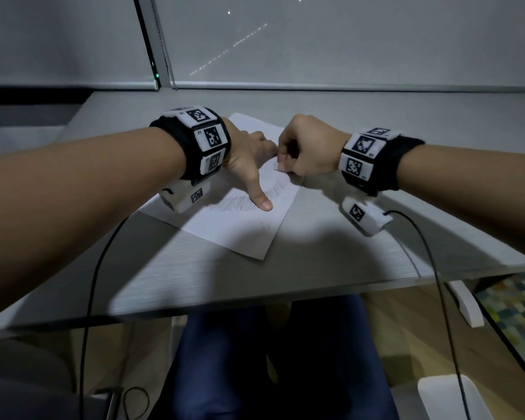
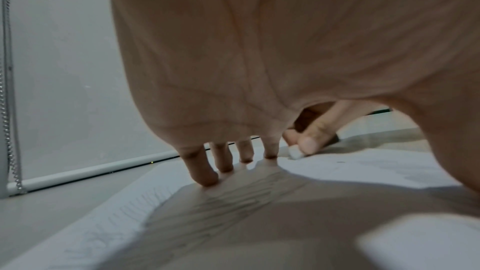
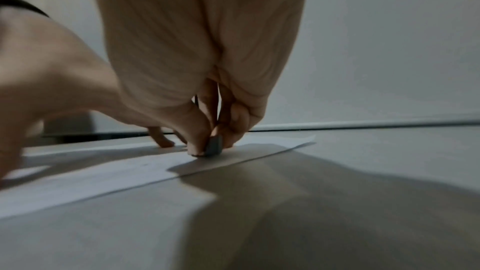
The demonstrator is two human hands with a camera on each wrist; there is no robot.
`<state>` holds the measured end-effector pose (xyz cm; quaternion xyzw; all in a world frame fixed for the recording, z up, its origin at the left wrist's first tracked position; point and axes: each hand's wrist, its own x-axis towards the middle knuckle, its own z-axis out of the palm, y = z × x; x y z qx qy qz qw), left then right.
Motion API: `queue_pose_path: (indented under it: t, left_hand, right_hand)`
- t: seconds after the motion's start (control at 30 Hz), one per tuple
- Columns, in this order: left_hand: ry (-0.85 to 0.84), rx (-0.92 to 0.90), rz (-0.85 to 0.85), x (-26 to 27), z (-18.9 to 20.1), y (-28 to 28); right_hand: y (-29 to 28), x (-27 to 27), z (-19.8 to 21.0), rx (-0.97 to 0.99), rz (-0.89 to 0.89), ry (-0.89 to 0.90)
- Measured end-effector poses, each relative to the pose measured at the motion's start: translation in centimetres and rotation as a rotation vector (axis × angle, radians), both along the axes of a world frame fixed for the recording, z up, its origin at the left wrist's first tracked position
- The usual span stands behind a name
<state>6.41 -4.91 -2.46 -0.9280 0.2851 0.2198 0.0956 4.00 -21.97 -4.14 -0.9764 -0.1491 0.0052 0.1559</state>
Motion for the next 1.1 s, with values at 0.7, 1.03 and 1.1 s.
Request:
queue_pose_path:
  t: [0.7, 1.03, 1.1]
  left_hand:
    - [0.053, 0.081, -0.012, -0.1, 0.6, -0.6]
    - [0.054, 0.069, -0.017, 0.1, 0.3, -0.7]
    - [0.054, 0.047, -0.030, 0.1, 0.2, -0.6]
  right_hand:
    - [-0.3, -1.6, -0.3, -0.017, 0.039, 0.028]
    - [-0.7, -1.0, -0.4, -0.085, 0.004, -0.008]
    - [-0.4, -2.2, -0.6, -0.079, 0.065, 0.030]
